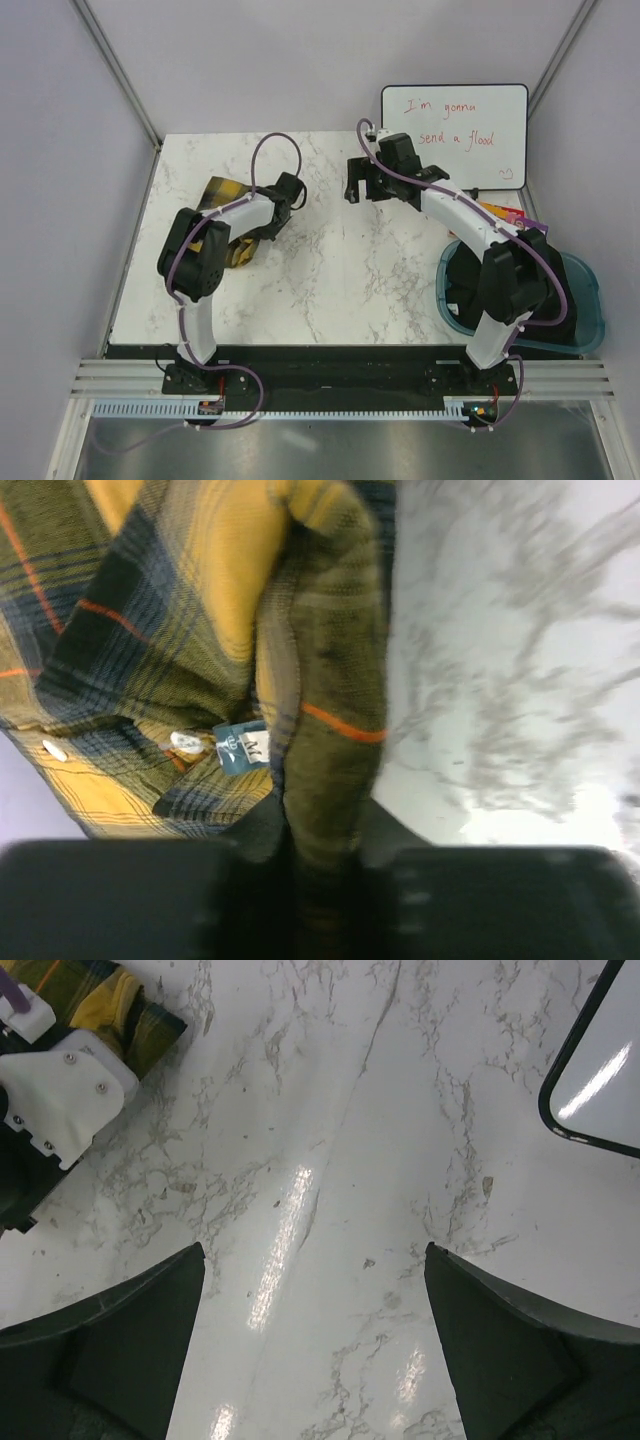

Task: Fold and stack the long sleeve shirts
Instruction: Fold the shirt

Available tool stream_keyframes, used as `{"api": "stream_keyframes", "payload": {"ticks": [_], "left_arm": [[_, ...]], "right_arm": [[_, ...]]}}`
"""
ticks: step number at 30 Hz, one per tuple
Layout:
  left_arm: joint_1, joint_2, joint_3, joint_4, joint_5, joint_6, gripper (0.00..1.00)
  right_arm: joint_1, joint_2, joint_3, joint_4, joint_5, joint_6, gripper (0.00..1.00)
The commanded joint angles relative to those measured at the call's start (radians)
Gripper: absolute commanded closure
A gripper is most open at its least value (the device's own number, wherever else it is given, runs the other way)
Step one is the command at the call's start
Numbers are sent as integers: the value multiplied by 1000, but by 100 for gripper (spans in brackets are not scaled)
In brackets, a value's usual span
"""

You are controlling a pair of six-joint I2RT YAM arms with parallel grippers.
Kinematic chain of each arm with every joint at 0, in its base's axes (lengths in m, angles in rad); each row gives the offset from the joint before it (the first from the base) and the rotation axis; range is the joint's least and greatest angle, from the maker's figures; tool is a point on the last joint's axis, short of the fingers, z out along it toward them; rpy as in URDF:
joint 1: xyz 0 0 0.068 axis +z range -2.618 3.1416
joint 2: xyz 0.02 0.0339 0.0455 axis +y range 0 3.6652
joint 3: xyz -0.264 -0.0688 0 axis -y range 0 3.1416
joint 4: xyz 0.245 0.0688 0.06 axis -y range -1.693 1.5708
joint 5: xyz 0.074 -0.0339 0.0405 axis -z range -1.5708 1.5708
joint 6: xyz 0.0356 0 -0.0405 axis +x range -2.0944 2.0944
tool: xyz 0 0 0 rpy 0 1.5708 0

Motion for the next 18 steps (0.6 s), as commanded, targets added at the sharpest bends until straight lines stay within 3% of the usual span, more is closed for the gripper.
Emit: {"api": "stream_keyframes", "payload": {"ticks": [1, 3, 4, 5, 6, 10, 13, 18], "left_arm": [[-29, -2, 96, -11, 170, -157, 51], [-31, -30, 127, -69, 248, -178, 38], [-34, -45, 153, -86, 334, -186, 21], [-38, -59, 169, -105, 371, -194, 18], [-50, -73, 187, -131, 417, -189, 1], [-64, -175, 267, -255, 647, -181, 1], [-6, -226, 273, -308, 713, -136, 1], [293, -254, 218, -332, 788, 107, 17]], "right_arm": [[-4, -77, -54, -14, -59, 3, 2], [-5, -85, -75, -23, -92, -26, 2], [-8, -88, -79, -26, -100, -31, 2], [-13, -88, -83, -32, -109, -35, 2], [-16, -88, -91, -32, -129, -37, 2], [-33, -81, -103, -32, -186, -25, 2], [-34, -87, -118, -26, -235, -18, 2], [-34, -117, -184, 20, -327, 0, 2]]}}
